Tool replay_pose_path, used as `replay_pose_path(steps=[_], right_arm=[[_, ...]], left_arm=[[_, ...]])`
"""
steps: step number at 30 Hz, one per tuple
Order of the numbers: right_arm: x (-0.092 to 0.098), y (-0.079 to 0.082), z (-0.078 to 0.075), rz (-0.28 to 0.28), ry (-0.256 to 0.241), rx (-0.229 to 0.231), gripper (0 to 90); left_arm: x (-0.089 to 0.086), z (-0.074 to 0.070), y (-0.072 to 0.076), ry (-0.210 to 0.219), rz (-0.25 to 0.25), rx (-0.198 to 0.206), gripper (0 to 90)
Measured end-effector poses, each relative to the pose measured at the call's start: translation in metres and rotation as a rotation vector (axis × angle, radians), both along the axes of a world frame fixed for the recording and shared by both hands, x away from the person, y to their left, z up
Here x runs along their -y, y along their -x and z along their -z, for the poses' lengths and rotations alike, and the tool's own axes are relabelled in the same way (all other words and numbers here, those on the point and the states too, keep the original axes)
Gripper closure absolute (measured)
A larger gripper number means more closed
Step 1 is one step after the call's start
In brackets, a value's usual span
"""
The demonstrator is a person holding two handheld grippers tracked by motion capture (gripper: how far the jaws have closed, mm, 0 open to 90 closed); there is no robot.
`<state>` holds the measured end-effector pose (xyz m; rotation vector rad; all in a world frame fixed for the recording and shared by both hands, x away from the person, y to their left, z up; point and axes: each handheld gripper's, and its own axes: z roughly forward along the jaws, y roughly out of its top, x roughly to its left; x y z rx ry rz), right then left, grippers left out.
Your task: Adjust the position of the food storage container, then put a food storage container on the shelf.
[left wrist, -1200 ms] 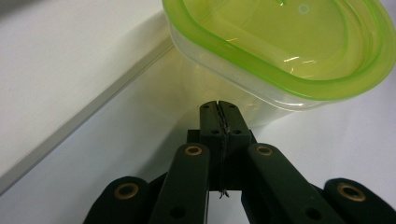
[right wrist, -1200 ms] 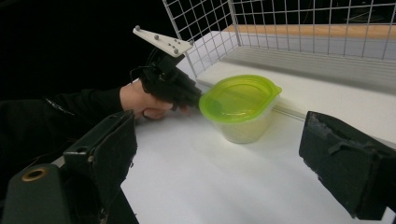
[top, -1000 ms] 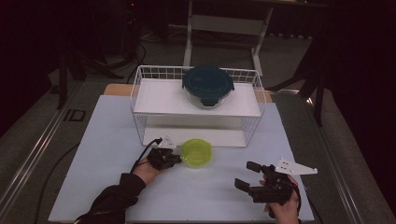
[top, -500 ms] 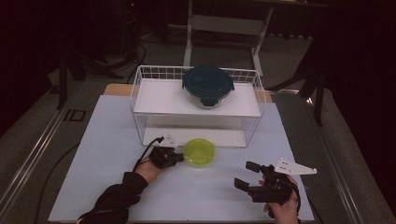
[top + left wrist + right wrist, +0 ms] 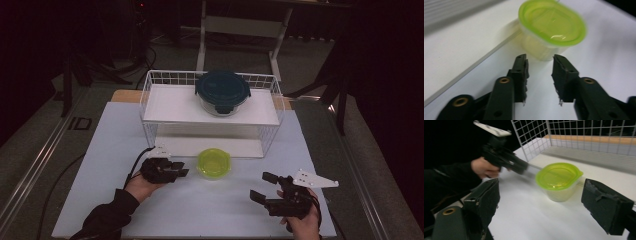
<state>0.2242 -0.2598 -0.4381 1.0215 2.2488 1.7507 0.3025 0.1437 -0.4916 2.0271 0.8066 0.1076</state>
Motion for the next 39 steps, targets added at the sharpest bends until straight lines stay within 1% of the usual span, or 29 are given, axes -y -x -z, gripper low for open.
replay_pose_path(steps=[1, 2, 4, 6, 7, 8, 9, 10, 14, 16, 18, 20, 21, 23, 26, 27, 28, 29, 30, 31, 32, 33, 34, 35, 36, 38, 39], right_arm=[[0.000, 0.000, 0.000, 0.007, 0.008, 0.004, 15.5], [-0.001, 0.000, 0.000, 0.009, 0.010, 0.006, 15.5], [-0.001, 0.001, 0.000, 0.017, 0.016, 0.006, 15.5], [-0.002, 0.001, 0.000, 0.025, 0.023, 0.013, 15.3], [-0.003, 0.002, 0.000, 0.031, 0.039, 0.021, 15.1], [-0.004, 0.002, -0.001, 0.041, 0.053, 0.033, 14.9], [-0.004, 0.002, -0.001, 0.041, 0.057, 0.038, 14.6], [-0.005, 0.002, -0.002, 0.033, 0.057, 0.035, 14.2], [-0.007, -0.002, -0.004, 0.011, 0.018, 0.005, 14.5], [-0.008, -0.003, -0.005, 0.008, 0.020, 0.014, 14.2], [-0.010, -0.005, -0.007, 0.010, 0.036, 0.032, 13.8], [-0.012, -0.007, -0.007, 0.024, 0.060, 0.047, 13.5], [-0.013, -0.008, -0.007, 0.023, 0.058, 0.046, 13.5], [-0.015, -0.011, -0.007, 0.023, 0.059, 0.038, 13.3], [-0.019, -0.017, -0.006, 0.018, 0.065, 0.016, 12.4], [-0.019, -0.017, -0.006, 0.018, 0.065, 0.016, 12.4], [-0.021, -0.019, -0.006, 0.018, 0.073, 0.008, 12.0], [-0.025, -0.024, -0.004, 0.007, 0.095, 0.002, 12.3], [-0.027, -0.027, -0.003, 0.003, 0.096, -0.001, 12.4], [-0.028, -0.031, -0.002, -0.007, 0.087, -0.011, 12.4], [-0.030, -0.034, -0.001, -0.004, 0.091, -0.023, 12.4], [-0.030, -0.034, -0.001, -0.004, 0.091, -0.023, 12.4], [-0.033, -0.037, 0.001, 0.020, 0.100, -0.036, 12.3], [-0.038, -0.046, 0.004, 0.025, 0.092, -0.082, 12.4], [-0.040, -0.049, 0.006, 0.031, 0.097, -0.091, 12.9], [-0.044, -0.055, 0.008, 0.043, 0.110, -0.119, 13.2], [-0.044, -0.055, 0.008, 0.043, 0.110, -0.119, 13.2]], left_arm=[[-0.003, -0.004, 0.003, 0.022, 0.001, 0.000, 53.1], [-0.004, -0.007, 0.006, 0.033, 0.008, -0.005, 48.3], [-0.008, -0.016, 0.013, 0.057, 0.026, -0.001, 41.3], [-0.011, -0.023, 0.018, 0.089, 0.065, -0.008, 37.4], [-0.011, -0.027, 0.022, 0.110, 0.076, -0.003, 31.8], [-0.011, -0.029, 0.023, 0.114, 0.082, -0.002, 27.8], [-0.011, -0.033, 0.026, 0.113, 0.081, 0.006, 24.8], [-0.010, -0.036, 0.028, 0.115, 0.085, 0.006, 20.0], [-0.004, -0.046, 0.033, 0.093, 0.078, 0.023, 12.1], [-0.001, -0.050, 0.033, 0.102, 0.076, 0.022, 6.3], [0.001, -0.052, 0.031, 0.116, 0.077, 0.013, 2.6], [0.003, -0.053, 0.029, 0.129, 0.080, 0.002, 1.3], [0.004, -0.054, 0.028, 0.139, 0.079, 0.001, 1.2], [0.005, -0.054, 0.026, 0.135, 0.065, 0.004, 0.3], [0.006, -0.054, 0.022, 0.148, 0.042, -0.003, 0.0], [0.006, -0.054, 0.022, 0.148, 0.042, -0.003, 0.0], [0.008, -0.054, 0.020, 0.146, 0.030, -0.002, 0.0], [0.009, -0.054, 0.019, 0.137, 0.029, 0.002, 0.0], [0.010, -0.054, 0.018, 0.129, 0.025, -0.002, 0.0], [0.011, -0.053, 0.016, 0.132, 0.028, -0.009, 0.0], [0.012, -0.052, 0.014, 0.136, 0.024, -0.021, 0.0], [0.012, -0.052, 0.014, 0.136, 0.024, -0.021, 0.0], [0.013, -0.049, 0.008, 0.142, 0.006, -0.040, 0.0], [0.014, -0.048, 0.006, 0.143, -0.008, -0.043, 0.0], [0.015, -0.046, 0.003, 0.147, -0.011, -0.053, 0.0], [0.018, -0.042, -0.003, 0.145, -0.042, -0.078, 0.0], [0.018, -0.042, -0.003, 0.145, -0.042, -0.078, 0.0]])
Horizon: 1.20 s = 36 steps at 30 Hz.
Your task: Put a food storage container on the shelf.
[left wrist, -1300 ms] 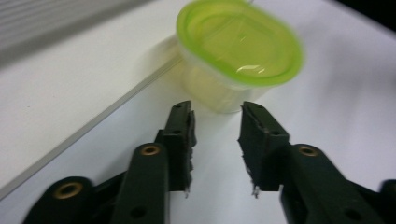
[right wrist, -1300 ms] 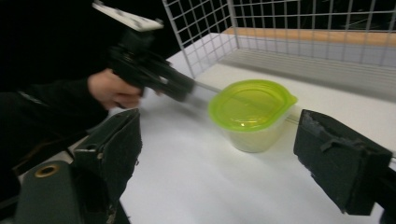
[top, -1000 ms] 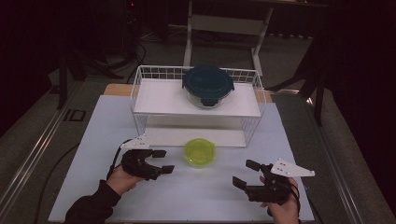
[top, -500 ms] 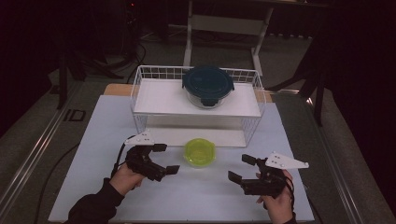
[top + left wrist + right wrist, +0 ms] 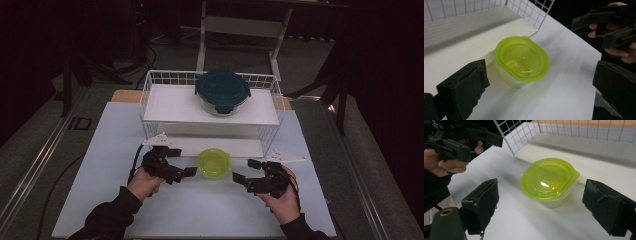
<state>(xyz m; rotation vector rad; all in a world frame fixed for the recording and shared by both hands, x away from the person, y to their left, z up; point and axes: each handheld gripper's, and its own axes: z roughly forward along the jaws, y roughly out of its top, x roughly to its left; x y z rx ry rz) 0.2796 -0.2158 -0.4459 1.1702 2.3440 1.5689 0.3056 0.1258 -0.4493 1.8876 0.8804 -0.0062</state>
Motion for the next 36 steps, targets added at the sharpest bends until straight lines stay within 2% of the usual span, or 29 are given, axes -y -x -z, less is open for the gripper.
replay_pose_path(steps=[4, 5, 6, 8, 10, 11, 13, 17, 19, 20, 22, 28, 31, 33, 36], right_arm=[[-0.006, -0.015, 0.005, 0.029, -0.034, -0.074, 14.3], [-0.007, -0.018, 0.007, 0.033, -0.041, -0.095, 14.5], [-0.008, -0.020, 0.008, 0.035, -0.043, -0.111, 14.5], [-0.008, -0.027, 0.014, 0.051, -0.068, -0.168, 16.8], [-0.009, -0.032, 0.019, 0.072, -0.067, -0.202, 18.4], [-0.009, -0.034, 0.021, 0.086, -0.072, -0.222, 20.5], [-0.009, -0.039, 0.027, 0.102, -0.080, -0.273, 23.2], [-0.011, -0.047, 0.036, 0.140, -0.079, -0.351, 28.5], [-0.012, -0.050, 0.039, 0.157, -0.088, -0.393, 31.1], [-0.012, -0.050, 0.039, 0.164, -0.084, -0.396, 32.6], [-0.013, -0.053, 0.040, 0.180, -0.090, -0.414, 35.6], [-0.013, -0.064, 0.047, 0.195, -0.091, -0.477, 42.8], [-0.014, -0.069, 0.051, 0.201, -0.079, -0.506, 47.4], [-0.014, -0.071, 0.052, 0.200, -0.082, -0.523, 52.8], [-0.015, -0.072, 0.052, 0.199, -0.076, -0.528, 56.6]], left_arm=[[0.006, 0.012, -0.009, 0.007, -0.014, -0.046, 1.2], [0.007, 0.014, -0.010, 0.003, -0.022, -0.047, 3.9], [0.008, 0.017, -0.012, 0.006, -0.024, -0.064, 5.1], [0.009, 0.023, -0.015, 0.000, -0.029, -0.092, 5.3], [0.010, 0.027, -0.019, 0.004, -0.058, -0.130, 7.6], [0.010, 0.029, -0.021, -0.001, -0.077, -0.148, 12.3], [0.011, 0.032, -0.026, -0.005, -0.082, -0.192, 15.5], [0.012, 0.040, -0.034, 0.035, -0.102, -0.305, 22.2], [0.013, 0.043, -0.037, 0.037, -0.126, -0.328, 26.9], [0.014, 0.044, -0.038, 0.027, -0.141, -0.345, 28.8], [0.013, 0.046, -0.041, 0.043, -0.150, -0.372, 31.6], [0.016, 0.051, -0.044, 0.051, -0.171, -0.420, 44.8], [0.017, 0.054, -0.047, 0.056, -0.158, -0.434, 53.3], [0.018, 0.055, -0.048, 0.075, -0.152, -0.448, 58.7], [0.019, 0.056, -0.049, 0.076, -0.154, -0.449, 66.4]])
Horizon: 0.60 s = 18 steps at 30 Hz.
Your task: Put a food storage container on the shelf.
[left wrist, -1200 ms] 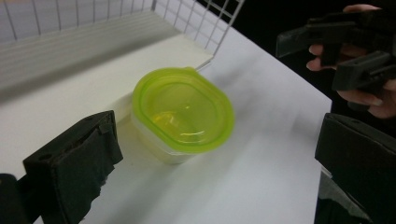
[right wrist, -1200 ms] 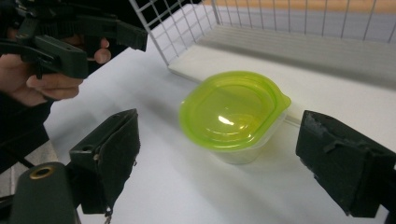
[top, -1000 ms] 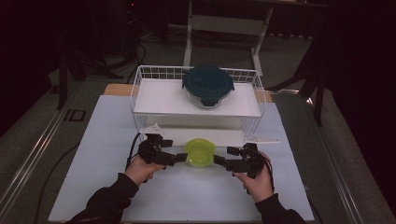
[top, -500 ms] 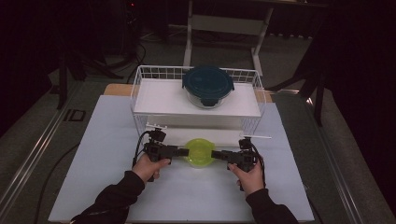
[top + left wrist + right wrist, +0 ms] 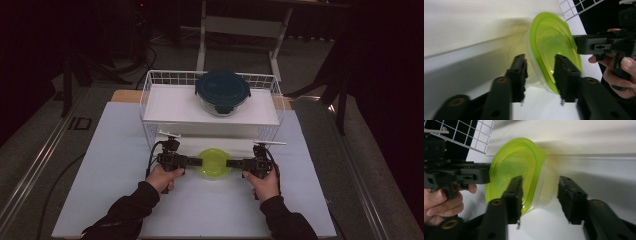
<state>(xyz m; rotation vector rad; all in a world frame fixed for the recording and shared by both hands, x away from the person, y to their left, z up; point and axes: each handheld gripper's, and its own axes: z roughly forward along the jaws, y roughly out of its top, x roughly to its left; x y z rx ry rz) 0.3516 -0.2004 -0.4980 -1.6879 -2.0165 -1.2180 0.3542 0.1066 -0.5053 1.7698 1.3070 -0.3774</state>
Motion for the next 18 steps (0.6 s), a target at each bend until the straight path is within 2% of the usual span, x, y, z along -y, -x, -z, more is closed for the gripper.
replay_pose_path(steps=[3, 6, 7, 8, 12, 18], right_arm=[[-0.003, -0.001, 0.001, -0.004, 0.009, -0.033, 63.9], [-0.003, -0.001, 0.001, -0.002, 0.004, -0.035, 67.2], [-0.004, -0.001, 0.001, -0.006, 0.001, -0.037, 70.0], [-0.005, 0.000, 0.001, -0.014, -0.028, -0.042, 73.9], [-0.005, 0.003, 0.000, -0.023, -0.026, -0.023, 76.6], [-0.004, 0.007, 0.000, -0.051, -0.023, 0.011, 78.9]], left_arm=[[0.002, 0.001, 0.001, -0.002, -0.011, 0.005, 70.1], [0.002, 0.000, 0.001, -0.001, -0.004, 0.006, 73.4], [0.004, -0.002, 0.002, -0.018, -0.005, 0.011, 73.4], [0.004, -0.002, 0.002, -0.013, -0.006, 0.003, 74.2], [0.004, -0.002, 0.005, -0.004, 0.000, -0.002, 75.7], [0.005, -0.005, 0.012, -0.018, 0.043, 0.000, 77.1]])
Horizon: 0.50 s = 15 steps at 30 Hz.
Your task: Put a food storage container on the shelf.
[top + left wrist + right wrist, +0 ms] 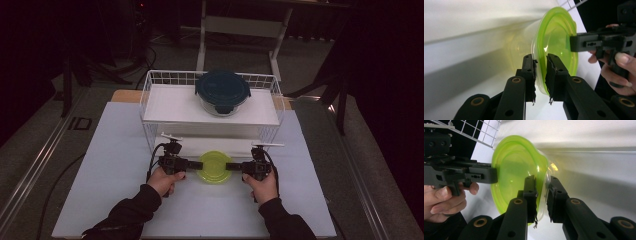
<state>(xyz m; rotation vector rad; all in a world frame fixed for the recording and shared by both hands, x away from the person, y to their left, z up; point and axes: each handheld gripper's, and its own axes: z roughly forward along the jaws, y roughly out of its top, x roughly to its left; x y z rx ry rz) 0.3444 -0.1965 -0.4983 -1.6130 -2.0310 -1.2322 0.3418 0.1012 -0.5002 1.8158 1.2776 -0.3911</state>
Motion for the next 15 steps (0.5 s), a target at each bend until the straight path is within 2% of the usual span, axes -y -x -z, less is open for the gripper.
replay_pose_path(steps=[3, 9, 15], right_arm=[[-0.001, 0.003, -0.002, -0.008, 0.010, 0.017, 79.6], [-0.006, 0.011, -0.007, -0.026, 0.056, 0.056, 80.2], [-0.006, 0.014, -0.007, -0.037, 0.038, 0.052, 80.4]], left_arm=[[-0.001, -0.001, 0.004, -0.012, 0.006, -0.001, 77.8], [-0.002, -0.001, 0.013, -0.001, -0.009, -0.011, 79.4], [-0.005, -0.005, 0.018, 0.007, -0.012, -0.012, 80.6]])
